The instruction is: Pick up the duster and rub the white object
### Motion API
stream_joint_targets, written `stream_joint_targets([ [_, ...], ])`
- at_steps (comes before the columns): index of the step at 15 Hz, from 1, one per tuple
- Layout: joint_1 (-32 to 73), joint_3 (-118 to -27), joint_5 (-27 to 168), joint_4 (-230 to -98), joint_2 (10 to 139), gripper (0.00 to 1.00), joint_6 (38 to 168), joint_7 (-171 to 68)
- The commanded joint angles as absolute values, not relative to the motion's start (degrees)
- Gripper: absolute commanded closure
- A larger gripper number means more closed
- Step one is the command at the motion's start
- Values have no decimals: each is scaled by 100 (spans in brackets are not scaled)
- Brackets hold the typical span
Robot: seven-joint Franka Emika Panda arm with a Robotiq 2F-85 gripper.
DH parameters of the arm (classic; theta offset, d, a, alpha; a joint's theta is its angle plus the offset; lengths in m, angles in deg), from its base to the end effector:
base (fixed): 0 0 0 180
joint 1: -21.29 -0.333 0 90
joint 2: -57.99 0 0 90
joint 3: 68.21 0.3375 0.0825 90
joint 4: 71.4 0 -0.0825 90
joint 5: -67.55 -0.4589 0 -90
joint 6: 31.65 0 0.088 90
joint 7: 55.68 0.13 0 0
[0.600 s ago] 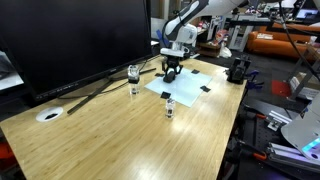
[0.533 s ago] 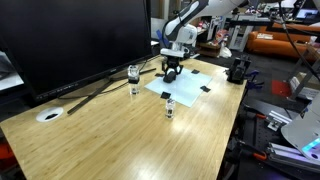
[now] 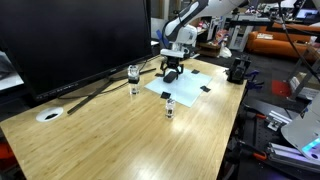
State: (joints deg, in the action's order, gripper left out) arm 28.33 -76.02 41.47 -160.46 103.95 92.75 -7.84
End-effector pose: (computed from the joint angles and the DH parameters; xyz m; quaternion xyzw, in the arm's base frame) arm 0.7333 -0.1594 0.1043 -0.7709 0.6191 0.1153 0.0958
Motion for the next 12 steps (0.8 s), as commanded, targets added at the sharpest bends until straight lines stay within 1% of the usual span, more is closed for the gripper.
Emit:
stream_joint_targets([
  [1,2747,-7580,4170,-17173,9893,0,10082,-1005],
  [4,2753,-7571,4141,-17211,9932,0,10133,-1002],
  [8,2692,-7458,3967,-18414,9351,0,11100,-1222],
  [10,2691,-7384,3916,-18829,9085,26,11431,-1275],
  [12,2726,-7294,3814,-19157,8832,39,11724,-1357],
])
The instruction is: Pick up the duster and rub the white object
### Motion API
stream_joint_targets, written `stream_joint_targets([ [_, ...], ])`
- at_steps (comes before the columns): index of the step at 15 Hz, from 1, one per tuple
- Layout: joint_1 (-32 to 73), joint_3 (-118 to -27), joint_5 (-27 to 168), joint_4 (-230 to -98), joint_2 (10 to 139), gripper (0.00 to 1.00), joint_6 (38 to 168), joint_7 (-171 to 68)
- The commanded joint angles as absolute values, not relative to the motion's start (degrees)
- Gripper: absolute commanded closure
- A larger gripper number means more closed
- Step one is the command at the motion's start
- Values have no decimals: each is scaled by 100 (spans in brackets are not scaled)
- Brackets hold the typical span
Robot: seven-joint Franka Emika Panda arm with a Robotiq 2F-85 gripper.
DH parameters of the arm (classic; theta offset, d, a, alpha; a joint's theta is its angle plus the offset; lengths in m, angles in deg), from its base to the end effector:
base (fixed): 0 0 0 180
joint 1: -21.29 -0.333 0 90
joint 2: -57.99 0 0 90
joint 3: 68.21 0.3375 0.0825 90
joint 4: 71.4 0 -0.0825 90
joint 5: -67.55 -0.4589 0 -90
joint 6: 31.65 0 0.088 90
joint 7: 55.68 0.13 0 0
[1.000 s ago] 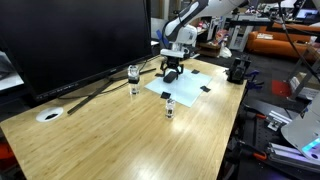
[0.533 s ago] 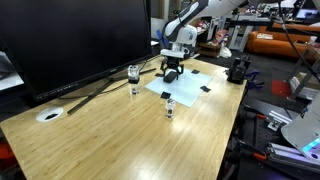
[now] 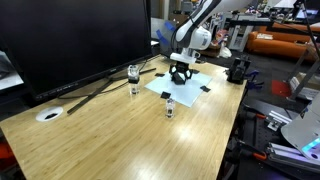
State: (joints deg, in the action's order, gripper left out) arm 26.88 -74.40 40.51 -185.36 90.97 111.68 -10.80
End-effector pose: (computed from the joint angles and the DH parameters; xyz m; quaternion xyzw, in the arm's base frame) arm 0.6398 -0.1327 0.0987 -0.7727 0.6256 0.0535 0.0937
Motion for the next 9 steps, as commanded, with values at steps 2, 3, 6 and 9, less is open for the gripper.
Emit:
stream_joint_targets([
  [2,2765,-7214,3672,-19408,8648,54,11968,-1487],
  [3,2774,-7189,3602,-19512,8586,62,12083,-1548],
  [6,2795,-7072,3334,-19779,8411,64,12383,-1793],
  [9,2783,-6962,3039,-20034,8151,64,12608,-2050],
])
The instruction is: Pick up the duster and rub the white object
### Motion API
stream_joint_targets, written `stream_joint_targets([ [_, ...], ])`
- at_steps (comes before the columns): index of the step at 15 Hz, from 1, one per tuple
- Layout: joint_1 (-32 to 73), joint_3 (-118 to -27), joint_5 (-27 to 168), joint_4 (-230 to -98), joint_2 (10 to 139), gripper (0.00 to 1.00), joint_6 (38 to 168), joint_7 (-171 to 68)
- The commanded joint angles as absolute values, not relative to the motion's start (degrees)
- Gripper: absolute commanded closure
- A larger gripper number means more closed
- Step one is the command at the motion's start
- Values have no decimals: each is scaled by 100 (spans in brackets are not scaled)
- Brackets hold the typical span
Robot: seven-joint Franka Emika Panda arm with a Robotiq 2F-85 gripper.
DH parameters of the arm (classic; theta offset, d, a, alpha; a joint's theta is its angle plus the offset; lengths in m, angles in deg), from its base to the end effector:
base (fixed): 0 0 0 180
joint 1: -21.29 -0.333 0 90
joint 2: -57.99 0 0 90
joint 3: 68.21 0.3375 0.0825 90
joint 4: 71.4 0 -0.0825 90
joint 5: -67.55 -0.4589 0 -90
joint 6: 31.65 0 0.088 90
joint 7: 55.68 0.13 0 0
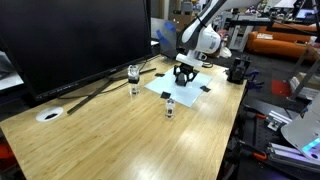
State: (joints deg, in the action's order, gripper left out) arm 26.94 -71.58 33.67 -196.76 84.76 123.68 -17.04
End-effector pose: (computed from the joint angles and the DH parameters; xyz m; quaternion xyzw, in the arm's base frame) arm 0.5946 -0.1112 0.1040 -0.7728 0.6232 0.0006 0.1203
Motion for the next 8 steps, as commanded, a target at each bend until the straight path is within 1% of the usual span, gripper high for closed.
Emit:
stream_joint_targets([
  [1,2823,-6851,2861,-20137,7982,64,12525,-2197],
  [5,2681,-6654,2323,-20593,7189,64,12002,-2762],
  [8,2506,-6728,2467,-21058,6721,64,11209,-2884],
])
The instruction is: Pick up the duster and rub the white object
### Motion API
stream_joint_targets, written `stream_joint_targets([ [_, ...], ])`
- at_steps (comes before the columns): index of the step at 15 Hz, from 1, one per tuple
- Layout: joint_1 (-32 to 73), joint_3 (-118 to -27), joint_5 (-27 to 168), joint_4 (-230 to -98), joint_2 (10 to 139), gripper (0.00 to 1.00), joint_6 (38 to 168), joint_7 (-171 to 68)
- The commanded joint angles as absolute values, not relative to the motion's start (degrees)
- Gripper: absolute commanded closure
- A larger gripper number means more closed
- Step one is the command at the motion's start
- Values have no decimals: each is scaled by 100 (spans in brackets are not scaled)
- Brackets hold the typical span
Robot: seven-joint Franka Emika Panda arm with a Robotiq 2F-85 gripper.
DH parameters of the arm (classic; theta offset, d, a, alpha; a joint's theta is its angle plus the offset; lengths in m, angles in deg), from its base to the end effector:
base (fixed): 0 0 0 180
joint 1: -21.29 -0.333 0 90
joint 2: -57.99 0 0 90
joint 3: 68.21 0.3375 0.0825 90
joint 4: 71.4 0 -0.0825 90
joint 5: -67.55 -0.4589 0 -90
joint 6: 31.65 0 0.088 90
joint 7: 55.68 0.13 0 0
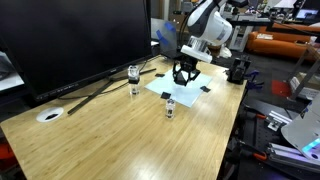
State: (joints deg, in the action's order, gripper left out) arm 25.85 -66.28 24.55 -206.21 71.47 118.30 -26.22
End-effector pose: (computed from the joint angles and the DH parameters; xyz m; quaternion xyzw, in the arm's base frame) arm 0.5586 -0.0324 0.1660 -0.8062 0.5596 0.0324 0.1894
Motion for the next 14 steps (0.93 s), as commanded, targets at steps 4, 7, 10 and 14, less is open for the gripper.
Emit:
stream_joint_targets([
  [4,2359,-6855,3106,-21581,6702,64,10583,-2727],
  [7,2319,-6854,3541,-21724,6754,64,10065,-2921],
  [10,2249,-6849,4015,-21782,6744,62,9874,-2857],
  [14,2317,-6821,3533,-21799,6557,7,10185,-2956],
])
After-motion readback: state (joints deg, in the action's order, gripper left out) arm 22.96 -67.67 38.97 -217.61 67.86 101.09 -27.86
